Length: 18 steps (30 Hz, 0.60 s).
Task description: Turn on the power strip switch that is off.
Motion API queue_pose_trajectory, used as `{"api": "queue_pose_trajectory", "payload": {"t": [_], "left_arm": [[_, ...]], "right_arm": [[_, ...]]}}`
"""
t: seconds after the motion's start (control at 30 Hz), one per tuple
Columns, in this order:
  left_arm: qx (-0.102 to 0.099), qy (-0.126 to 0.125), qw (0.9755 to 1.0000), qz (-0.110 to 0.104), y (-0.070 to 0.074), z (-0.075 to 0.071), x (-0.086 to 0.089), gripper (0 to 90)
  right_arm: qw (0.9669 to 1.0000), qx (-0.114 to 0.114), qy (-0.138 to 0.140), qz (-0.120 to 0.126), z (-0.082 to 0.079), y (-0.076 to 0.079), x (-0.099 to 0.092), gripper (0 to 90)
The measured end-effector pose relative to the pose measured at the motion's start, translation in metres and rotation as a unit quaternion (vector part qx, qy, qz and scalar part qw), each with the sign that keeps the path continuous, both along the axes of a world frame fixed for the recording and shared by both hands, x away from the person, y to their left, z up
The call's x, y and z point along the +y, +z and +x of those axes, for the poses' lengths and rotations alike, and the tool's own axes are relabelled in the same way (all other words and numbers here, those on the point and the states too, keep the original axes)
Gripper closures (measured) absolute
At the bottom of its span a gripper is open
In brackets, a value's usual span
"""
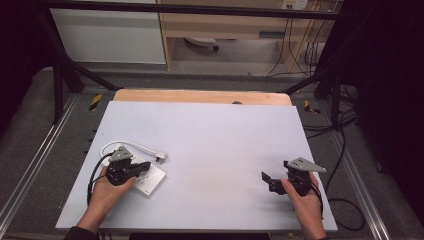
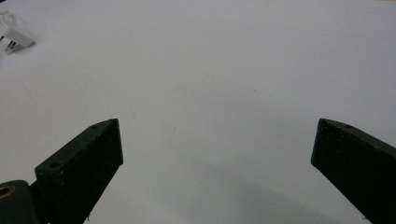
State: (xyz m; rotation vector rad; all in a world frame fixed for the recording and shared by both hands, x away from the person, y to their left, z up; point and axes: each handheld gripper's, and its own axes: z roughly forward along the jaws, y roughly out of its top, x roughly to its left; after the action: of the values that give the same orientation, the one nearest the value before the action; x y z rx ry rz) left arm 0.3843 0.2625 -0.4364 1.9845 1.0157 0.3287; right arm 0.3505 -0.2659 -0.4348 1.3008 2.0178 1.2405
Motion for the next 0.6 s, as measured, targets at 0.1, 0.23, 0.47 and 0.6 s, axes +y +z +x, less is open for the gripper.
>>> {"api": "queue_pose_trajectory", "payload": {"t": [0.1, 0.23, 0.47, 0.6], "left_arm": [[0.001, 0.0, 1.0, -0.002, -0.0001, 0.0004, 0.0, 90.0], [0.001, -0.001, 1.0, -0.002, -0.0001, 0.0006, 0.0001, 90.0], [0.003, -0.002, 1.0, -0.005, -0.0003, 0.001, 0.0006, 90.0], [0.004, 0.001, 1.0, -0.006, -0.0006, 0.0008, 0.0016, 90.0]], "right_arm": [[1.0, 0.0, 0.0, -0.001, 0.0, 0.0, 0.0001, 2.6], [1.0, 0.0, 0.0, -0.001, 0.0, 0.0, 0.0001, 2.6], [1.0, 0.0, 0.0, -0.001, 0.0, 0.0, 0.0003, 2.6], [1.0, -0.001, 0.0, -0.001, 0.0, -0.0001, 0.0003, 2.6]]}}
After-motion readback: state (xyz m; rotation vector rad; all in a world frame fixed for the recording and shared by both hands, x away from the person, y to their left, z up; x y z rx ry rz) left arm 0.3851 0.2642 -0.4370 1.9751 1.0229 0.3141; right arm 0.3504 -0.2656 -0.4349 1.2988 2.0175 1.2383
